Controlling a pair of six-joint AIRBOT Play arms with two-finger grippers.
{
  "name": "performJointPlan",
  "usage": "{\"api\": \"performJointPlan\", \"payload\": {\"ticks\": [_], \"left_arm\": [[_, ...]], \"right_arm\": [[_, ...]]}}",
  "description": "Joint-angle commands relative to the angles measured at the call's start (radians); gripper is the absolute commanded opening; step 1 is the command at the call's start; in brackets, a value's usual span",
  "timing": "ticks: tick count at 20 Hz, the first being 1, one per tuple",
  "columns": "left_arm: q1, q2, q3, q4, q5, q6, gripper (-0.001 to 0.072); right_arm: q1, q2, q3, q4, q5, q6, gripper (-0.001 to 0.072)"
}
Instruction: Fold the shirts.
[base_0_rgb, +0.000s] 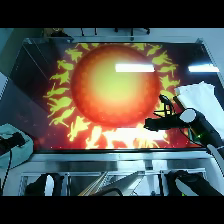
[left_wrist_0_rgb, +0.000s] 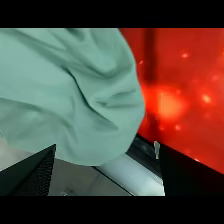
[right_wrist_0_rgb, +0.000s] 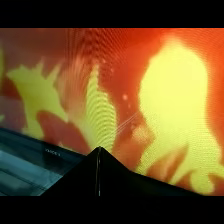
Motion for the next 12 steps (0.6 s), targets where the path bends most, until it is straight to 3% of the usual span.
{"api": "performJointPlan", "payload": {"ticks": [1,7,12], "left_arm": [[0.140,-0.164,-0.050,0.018,0.149,-0.007,0.0695],[0.166,-0.520,0.033,0.010,0.312,-0.007,0.0695],[0.167,-0.763,0.171,0.018,0.272,-0.008,0.0694]], "right_arm": [[0.001,0.001,0.000,0.000,0.000,0.000,0.0016],[0.001,0.001,0.000,0.000,0.000,0.000,0.0016],[0.001,0.001,0.000,0.000,0.000,0.000,0.0016]]}}
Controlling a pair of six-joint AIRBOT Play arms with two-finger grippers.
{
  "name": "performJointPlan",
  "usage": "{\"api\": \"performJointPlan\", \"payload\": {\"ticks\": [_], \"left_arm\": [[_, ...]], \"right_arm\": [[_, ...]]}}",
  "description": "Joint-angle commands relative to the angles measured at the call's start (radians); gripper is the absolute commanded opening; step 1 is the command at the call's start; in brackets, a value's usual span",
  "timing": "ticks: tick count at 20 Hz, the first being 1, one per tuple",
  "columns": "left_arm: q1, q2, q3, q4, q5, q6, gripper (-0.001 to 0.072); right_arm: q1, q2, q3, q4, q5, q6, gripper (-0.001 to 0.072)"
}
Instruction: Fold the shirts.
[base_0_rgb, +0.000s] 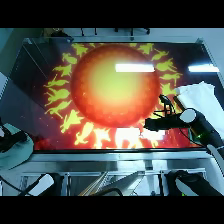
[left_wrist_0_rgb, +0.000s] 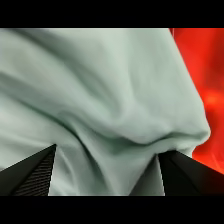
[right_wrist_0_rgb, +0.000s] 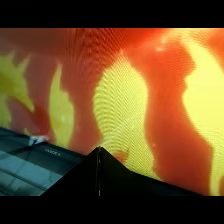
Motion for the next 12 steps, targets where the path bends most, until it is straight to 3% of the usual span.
{"api": "performJointPlan", "payload": {"ticks": [1,2,4,8,12], "left_arm": [[0.004,-0.168,0.082,0.002,-0.026,0.000,0.0692],[0.004,-0.200,0.098,0.002,-0.050,0.000,0.0601],[0.004,-0.252,0.139,0.003,-0.113,0.008,0.0035],[-0.035,-0.261,0.296,-0.006,-0.257,0.047,0.0010],[-0.203,-0.140,0.469,-0.086,-0.342,0.089,0.0010]], "right_arm": [[0.000,0.000,0.000,0.000,0.000,0.000,0.0016],[0.001,0.000,0.000,0.000,0.000,0.000,0.0015],[0.001,0.000,0.000,0.000,0.000,0.000,0.0016],[0.001,0.000,0.000,0.000,0.000,0.000,0.0016],[0.001,0.000,0.000,0.000,0.000,0.001,0.0016]]}}
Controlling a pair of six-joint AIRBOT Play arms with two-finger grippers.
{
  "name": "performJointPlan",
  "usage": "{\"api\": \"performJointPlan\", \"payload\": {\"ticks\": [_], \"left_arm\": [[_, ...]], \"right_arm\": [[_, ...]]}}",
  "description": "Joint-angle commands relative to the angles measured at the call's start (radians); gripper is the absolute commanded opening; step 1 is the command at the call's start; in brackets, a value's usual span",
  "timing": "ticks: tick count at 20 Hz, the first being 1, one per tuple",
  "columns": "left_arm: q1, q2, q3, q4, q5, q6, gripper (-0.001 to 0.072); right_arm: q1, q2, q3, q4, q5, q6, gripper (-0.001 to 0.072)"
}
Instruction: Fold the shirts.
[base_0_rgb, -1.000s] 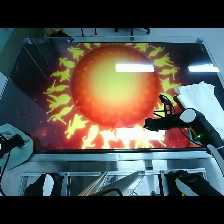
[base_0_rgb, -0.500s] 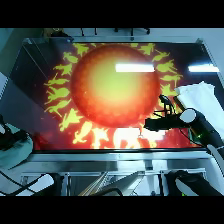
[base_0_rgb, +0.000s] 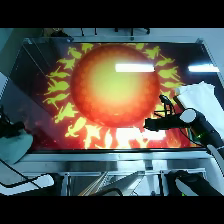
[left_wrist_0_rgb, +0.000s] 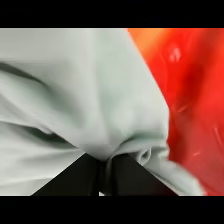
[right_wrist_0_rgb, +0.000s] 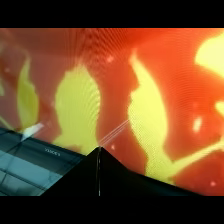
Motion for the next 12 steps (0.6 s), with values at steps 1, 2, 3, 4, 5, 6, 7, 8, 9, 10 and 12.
{"api": "performJointPlan", "payload": {"ticks": [1,2,3,4,5,6,7,8,9,10,12], "left_arm": [[-0.160,0.098,0.165,-0.148,-0.099,0.051,0.0010],[-0.220,0.129,0.213,-0.249,-0.111,0.068,0.0009],[-0.290,0.160,0.256,-0.366,-0.120,0.082,0.0010],[-0.362,0.184,0.288,-0.473,-0.119,0.103,0.0010],[-0.445,0.201,0.314,-0.559,-0.114,0.115,0.0010],[-0.527,0.210,0.328,-0.600,-0.102,0.115,0.0009],[-0.620,0.217,0.329,-0.607,-0.071,0.114,0.0009],[-0.705,0.217,0.326,-0.598,-0.040,0.112,0.0011],[-0.780,0.212,0.312,-0.599,0.006,0.110,0.0012],[-0.843,0.201,0.294,-0.599,0.053,0.102,0.0013],[-0.930,0.153,0.281,-0.599,0.091,0.102,0.0015]], "right_arm": [[0.001,0.000,0.000,0.001,0.000,0.000,0.0016],[0.001,0.000,0.000,0.001,0.000,0.000,0.0015],[0.001,0.000,0.000,0.000,0.000,0.000,0.0016],[0.001,0.000,0.000,0.001,0.000,0.001,0.0016],[0.001,0.000,0.000,0.000,0.000,0.000,0.0016],[0.001,0.000,0.000,0.001,0.000,0.000,0.0016],[0.001,0.000,0.000,0.000,0.000,0.001,0.0016],[0.001,0.000,0.000,0.001,0.000,0.000,0.0016],[0.001,0.000,0.000,0.000,0.000,0.000,0.0016],[0.001,0.000,0.000,0.000,0.000,0.001,0.0016],[0.001,0.000,0.000,0.001,0.000,0.000,0.0015]]}}
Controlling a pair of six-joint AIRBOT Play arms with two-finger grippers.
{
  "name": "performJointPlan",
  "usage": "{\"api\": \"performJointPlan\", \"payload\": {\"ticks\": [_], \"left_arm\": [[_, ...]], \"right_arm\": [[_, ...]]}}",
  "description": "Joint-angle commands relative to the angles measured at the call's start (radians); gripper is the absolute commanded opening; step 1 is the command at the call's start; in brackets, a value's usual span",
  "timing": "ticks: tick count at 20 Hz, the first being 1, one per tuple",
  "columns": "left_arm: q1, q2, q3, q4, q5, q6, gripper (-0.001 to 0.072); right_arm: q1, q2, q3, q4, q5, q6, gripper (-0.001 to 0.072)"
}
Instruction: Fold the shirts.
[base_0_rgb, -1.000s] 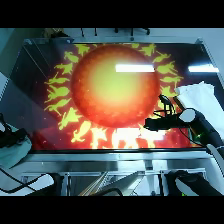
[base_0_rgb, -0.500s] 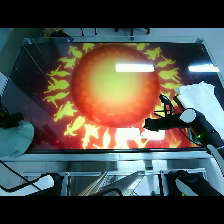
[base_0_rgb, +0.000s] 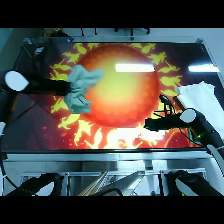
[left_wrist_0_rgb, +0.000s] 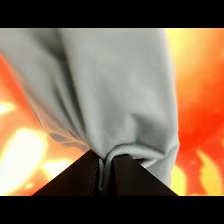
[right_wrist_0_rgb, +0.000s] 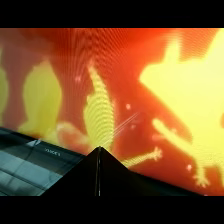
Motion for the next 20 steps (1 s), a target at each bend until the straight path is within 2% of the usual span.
{"api": "performJointPlan", "payload": {"ticks": [1,2,4,5,8,11,13,16,19,20], "left_arm": [[-0.194,-0.066,-0.009,-0.049,0.084,0.000,0.0017],[-0.222,-0.101,-0.009,-0.053,0.084,0.000,0.0029],[-0.263,-0.161,-0.009,-0.055,0.085,-0.015,0.0656],[-0.276,-0.187,-0.009,-0.055,0.084,-0.040,0.0703],[-0.262,-0.214,-0.009,-0.044,-0.009,-0.037,0.0703],[-0.159,-0.191,-0.011,-0.037,-0.192,-0.002,0.0702],[-0.087,-0.135,-0.091,-0.029,-0.227,0.001,0.0702],[-0.005,-0.005,-0.350,-0.051,-0.140,0.001,0.0702],[0.024,0.108,-0.615,-0.239,0.052,0.032,0.0702],[0.022,0.135,-0.689,-0.320,0.118,0.058,0.0702]], "right_arm": [[0.001,0.000,0.000,0.000,0.000,0.000,0.0015],[0.001,0.000,0.000,0.000,0.000,0.001,0.0016],[0.001,0.000,0.000,0.000,0.000,0.000,0.0016],[0.001,0.000,0.000,0.000,0.001,0.000,0.0016],[0.001,0.000,0.000,0.000,0.000,0.001,0.0016],[0.001,0.000,0.000,0.000,0.000,0.001,0.0016],[0.001,0.000,0.000,0.000,0.000,0.000,0.0016],[0.001,0.000,0.000,0.001,-0.016,0.001,0.0016],[0.000,-0.006,0.000,-0.001,-0.093,0.000,0.0021],[-0.011,-0.016,0.002,-0.002,-0.141,0.000,0.0122]]}}
